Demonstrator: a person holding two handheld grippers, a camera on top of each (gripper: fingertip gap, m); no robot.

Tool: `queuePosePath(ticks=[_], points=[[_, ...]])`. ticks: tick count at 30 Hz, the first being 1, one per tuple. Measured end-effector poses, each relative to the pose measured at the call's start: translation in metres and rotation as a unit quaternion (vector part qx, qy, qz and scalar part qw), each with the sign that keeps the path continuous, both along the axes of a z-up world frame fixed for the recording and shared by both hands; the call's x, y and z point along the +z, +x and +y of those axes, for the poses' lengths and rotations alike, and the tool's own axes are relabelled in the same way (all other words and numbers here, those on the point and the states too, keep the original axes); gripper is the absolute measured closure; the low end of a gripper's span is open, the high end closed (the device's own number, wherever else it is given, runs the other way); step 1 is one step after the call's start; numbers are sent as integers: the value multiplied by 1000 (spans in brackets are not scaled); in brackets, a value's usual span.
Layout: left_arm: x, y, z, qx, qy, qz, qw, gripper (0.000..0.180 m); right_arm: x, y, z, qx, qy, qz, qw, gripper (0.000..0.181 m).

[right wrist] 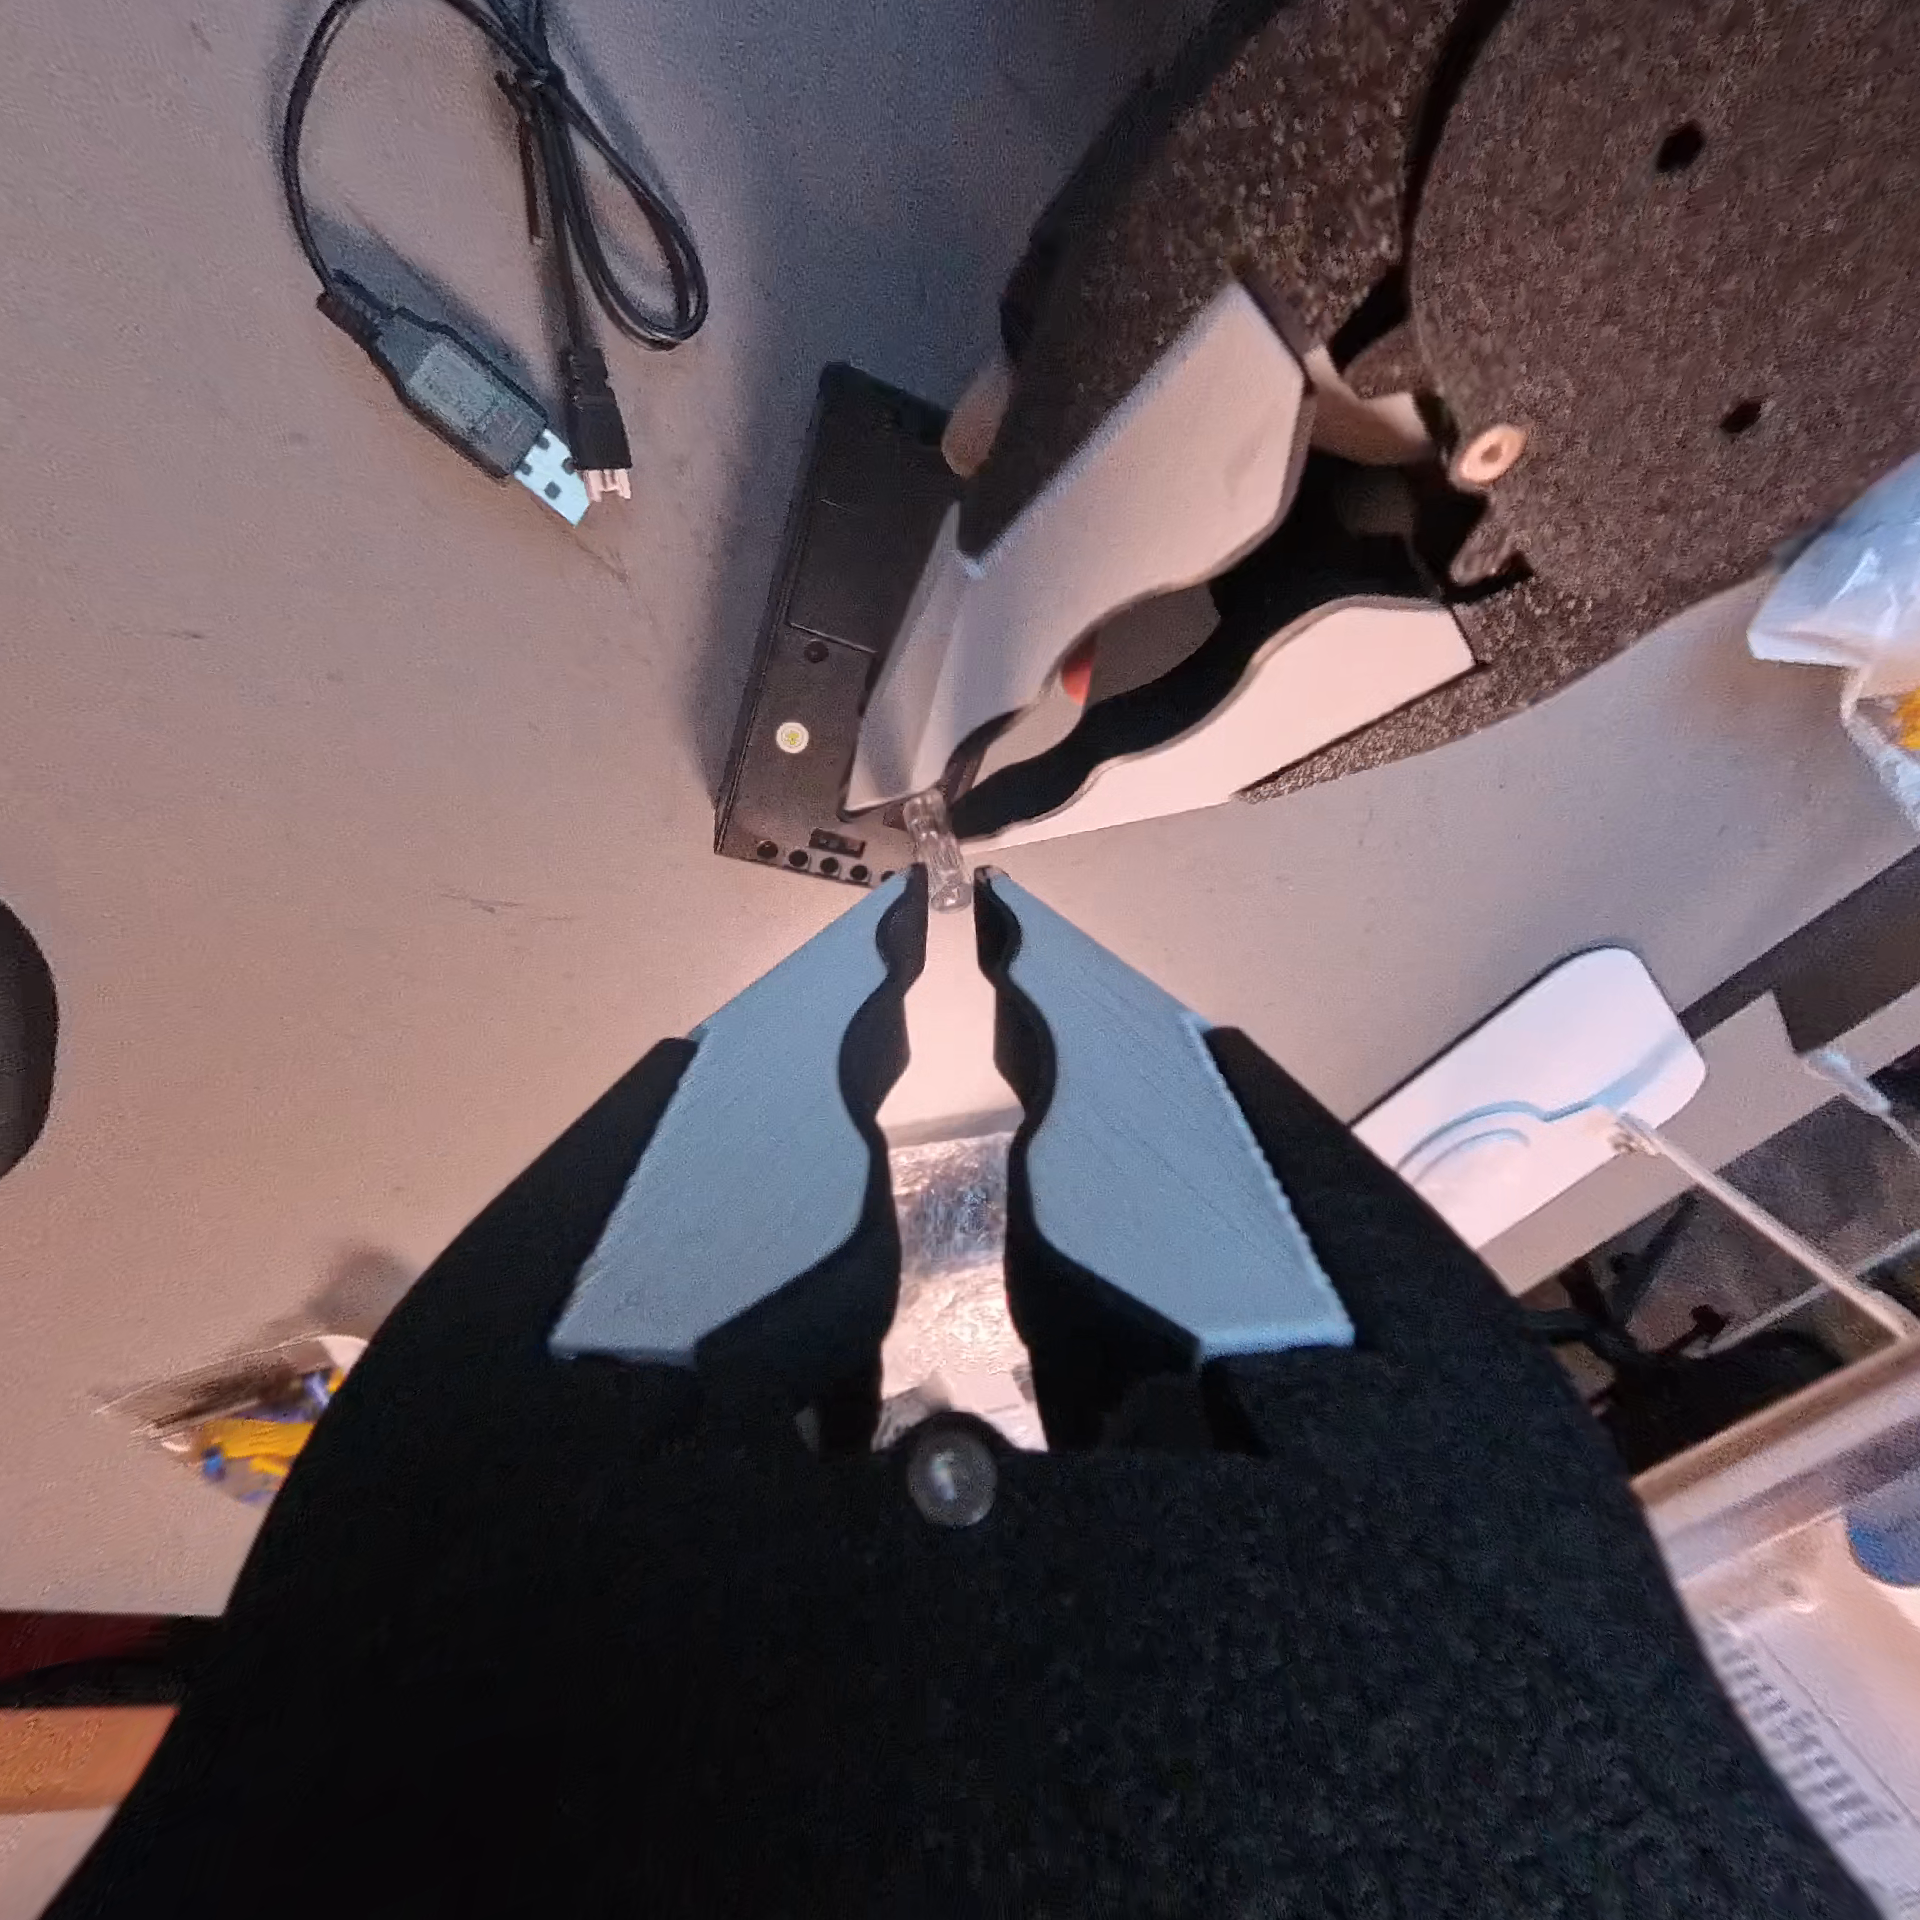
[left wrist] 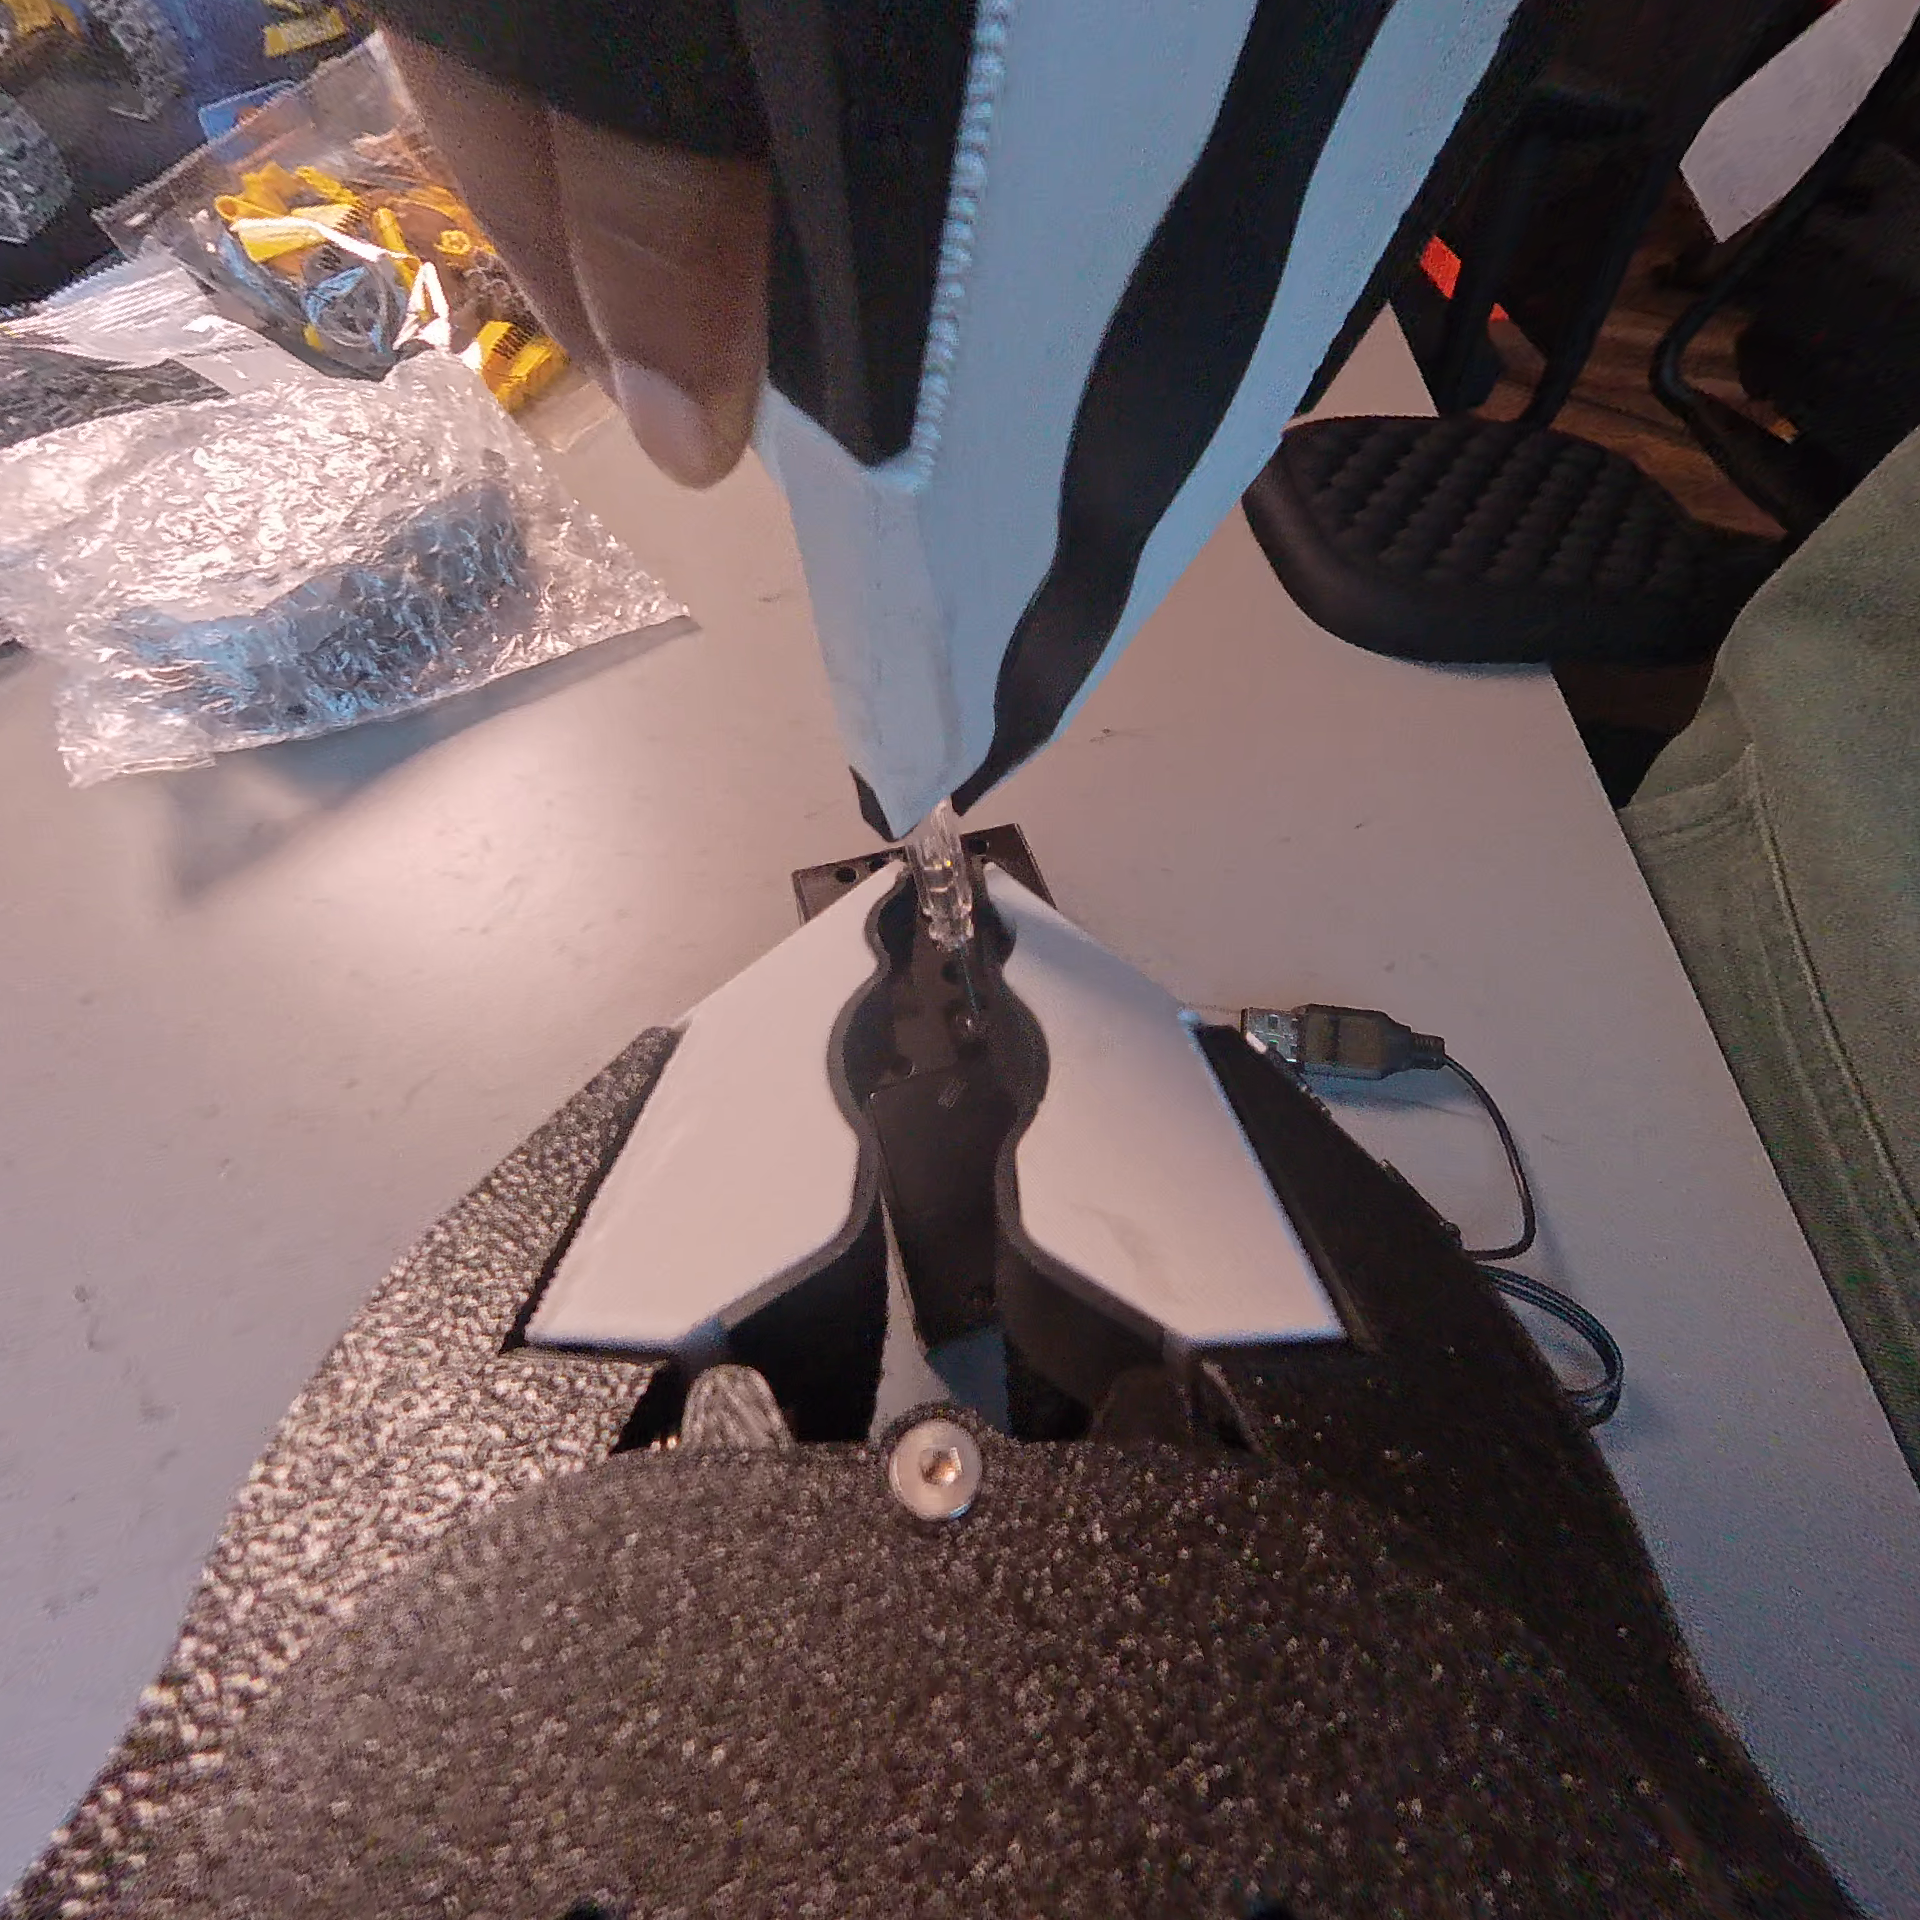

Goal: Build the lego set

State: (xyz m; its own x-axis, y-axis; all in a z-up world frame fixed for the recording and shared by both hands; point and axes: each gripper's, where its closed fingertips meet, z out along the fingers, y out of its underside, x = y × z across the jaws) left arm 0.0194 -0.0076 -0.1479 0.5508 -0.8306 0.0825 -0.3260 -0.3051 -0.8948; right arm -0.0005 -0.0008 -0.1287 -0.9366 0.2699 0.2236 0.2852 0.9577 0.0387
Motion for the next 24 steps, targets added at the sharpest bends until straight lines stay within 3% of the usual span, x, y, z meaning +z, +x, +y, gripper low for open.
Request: queuePosePath(ticks=[2,8,15,19,22,24], points=[[-1,0,-1,-2,-5,0,1000,171,2,-1,-5,-4,-7,7,1000,173],[0,-1,-1,-1,1,2,1000,171,4,1,-8,-244,-149,-17,958,160],[0,-3,-3,-2,-1,-3,1000,171,-3,-2,-13,-358,-203,-33,911,173],[-1,-5,-6,-6,-5,4,1000,171,-2,-4,-16,-306,-168,-48,936,173],[-8,-7,-10,-18,-17,20,999,161,-3,-4,-22,-182,-112,-60,975,173],[-9,-6,-12,-28,-22,20,999,165,-3,-2,-27,-79,-73,-69,992,173]])
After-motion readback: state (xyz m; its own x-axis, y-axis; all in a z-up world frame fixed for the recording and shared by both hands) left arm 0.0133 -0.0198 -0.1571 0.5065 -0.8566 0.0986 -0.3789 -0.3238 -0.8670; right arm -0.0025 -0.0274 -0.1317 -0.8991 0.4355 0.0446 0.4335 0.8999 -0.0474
